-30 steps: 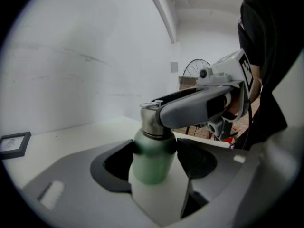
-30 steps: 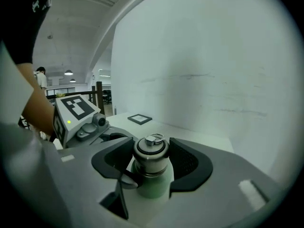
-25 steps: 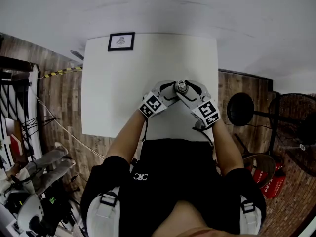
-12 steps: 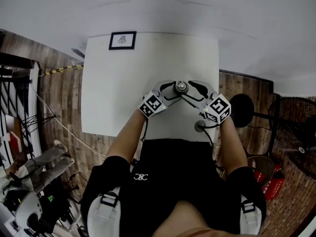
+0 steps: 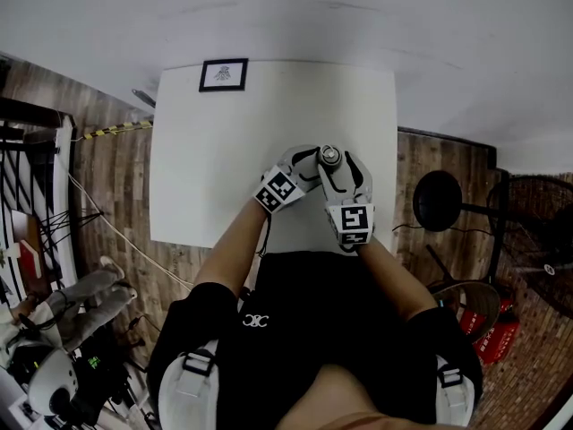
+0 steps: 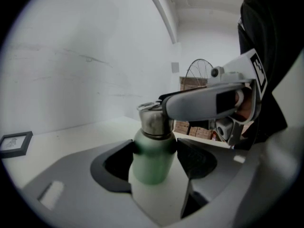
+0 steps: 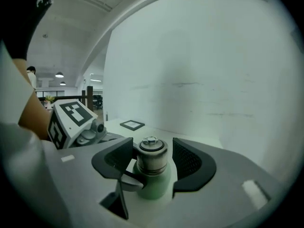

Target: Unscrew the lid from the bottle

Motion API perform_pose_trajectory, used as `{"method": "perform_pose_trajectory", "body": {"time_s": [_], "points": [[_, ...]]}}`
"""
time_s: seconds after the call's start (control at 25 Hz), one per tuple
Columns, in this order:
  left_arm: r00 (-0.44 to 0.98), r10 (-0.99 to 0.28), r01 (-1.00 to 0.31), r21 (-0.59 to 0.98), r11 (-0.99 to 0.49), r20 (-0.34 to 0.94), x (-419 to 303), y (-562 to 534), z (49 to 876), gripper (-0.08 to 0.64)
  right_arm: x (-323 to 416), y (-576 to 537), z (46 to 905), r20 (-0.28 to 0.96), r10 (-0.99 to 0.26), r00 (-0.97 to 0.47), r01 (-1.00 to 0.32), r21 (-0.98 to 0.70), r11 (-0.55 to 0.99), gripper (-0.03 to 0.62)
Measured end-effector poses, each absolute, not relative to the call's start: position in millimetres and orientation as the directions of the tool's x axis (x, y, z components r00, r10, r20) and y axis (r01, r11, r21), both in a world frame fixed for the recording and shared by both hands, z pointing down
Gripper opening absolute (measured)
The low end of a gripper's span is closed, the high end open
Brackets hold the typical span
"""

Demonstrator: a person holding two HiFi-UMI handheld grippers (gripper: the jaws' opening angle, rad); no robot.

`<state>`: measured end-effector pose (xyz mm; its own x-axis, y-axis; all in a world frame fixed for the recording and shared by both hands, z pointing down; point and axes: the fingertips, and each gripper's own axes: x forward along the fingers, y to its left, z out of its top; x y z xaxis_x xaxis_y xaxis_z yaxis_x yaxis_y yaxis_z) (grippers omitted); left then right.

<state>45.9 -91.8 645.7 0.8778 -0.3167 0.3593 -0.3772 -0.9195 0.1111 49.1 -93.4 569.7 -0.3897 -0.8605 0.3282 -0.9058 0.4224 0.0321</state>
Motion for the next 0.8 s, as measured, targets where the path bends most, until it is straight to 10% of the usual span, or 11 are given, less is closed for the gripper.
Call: {"method": "perform_pose_trajectory", "body": {"time_s": [0.36,0.8], "points": [[0.875,-0.316,-0.378,0.111,-0.919,0.366,45.5,-93.1,646.1,0.341,45.5,-100.4,586.8,0.358,-0.791,-0.497,-0.850,-0.016,0.527,0.236],[0.877,-0.314,-0.375,0.111,-0.920,0.364,44.2,-90.9,645.9,0.341,48.6,-89.8,590.8,0.443,-0.361,-0.821,-0.411,-0.019,0.911,0.235]]}}
